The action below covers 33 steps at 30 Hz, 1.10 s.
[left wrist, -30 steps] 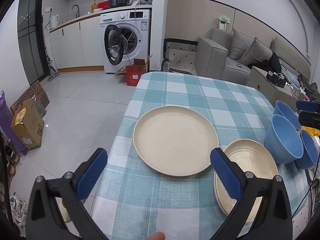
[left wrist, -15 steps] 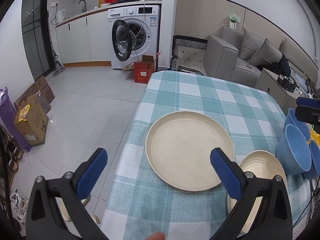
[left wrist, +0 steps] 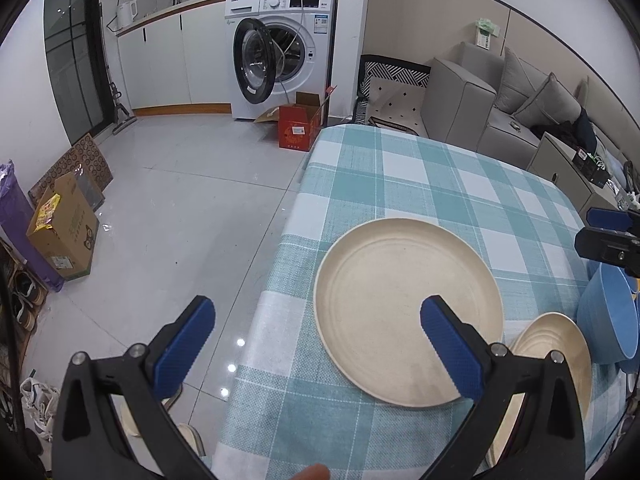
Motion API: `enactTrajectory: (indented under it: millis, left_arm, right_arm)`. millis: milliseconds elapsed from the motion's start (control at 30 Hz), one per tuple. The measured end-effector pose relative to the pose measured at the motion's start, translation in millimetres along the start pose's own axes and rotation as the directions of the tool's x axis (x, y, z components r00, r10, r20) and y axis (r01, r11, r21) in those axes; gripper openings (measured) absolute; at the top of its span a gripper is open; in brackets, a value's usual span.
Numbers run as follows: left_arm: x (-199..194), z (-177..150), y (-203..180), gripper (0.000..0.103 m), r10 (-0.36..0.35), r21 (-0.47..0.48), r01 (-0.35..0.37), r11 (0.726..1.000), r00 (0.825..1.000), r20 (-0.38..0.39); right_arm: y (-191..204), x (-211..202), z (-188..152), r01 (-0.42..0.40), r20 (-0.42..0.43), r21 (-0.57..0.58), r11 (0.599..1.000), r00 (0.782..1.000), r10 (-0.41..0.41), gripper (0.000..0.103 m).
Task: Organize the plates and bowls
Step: 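Move both grippers toward the rim of the other cream plate, then close both grippers on the rim of the second cream plate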
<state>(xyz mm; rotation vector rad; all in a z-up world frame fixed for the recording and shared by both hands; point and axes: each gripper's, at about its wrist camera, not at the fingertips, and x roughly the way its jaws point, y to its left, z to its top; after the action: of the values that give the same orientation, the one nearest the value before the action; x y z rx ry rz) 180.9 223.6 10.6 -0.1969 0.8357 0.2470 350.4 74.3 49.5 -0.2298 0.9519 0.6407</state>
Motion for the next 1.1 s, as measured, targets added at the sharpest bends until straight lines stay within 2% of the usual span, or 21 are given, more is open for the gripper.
enactTrajectory:
  millis: [400, 767, 1100]
  left_arm:
    - [29.1, 1.7, 0.9, 0.103, 0.011, 0.01, -0.01, 1.0, 0.999, -0.045]
    - [57.0, -1.5, 5.1, 0.103, 0.039, 0.009, -0.038, 0.999, 0.995, -0.09]
    - [67.5, -4.6, 1.1, 0.101, 0.013, 0.034, -0.01, 0.999, 0.995, -0.101]
  right_arm:
    - [-10.3, 39.4, 5.0, -0.014, -0.047, 0.031, 0.999, 0.999, 0.015, 0.102]
    - [-14.3, 87.0, -0.8, -0.006, -0.127, 0.042, 0.999, 0.992, 0.011, 0.101]
    - [-9.8, 114.1, -3.8, -0.006, -0.17, 0.028, 1.0, 0.985, 0.011, 0.097]
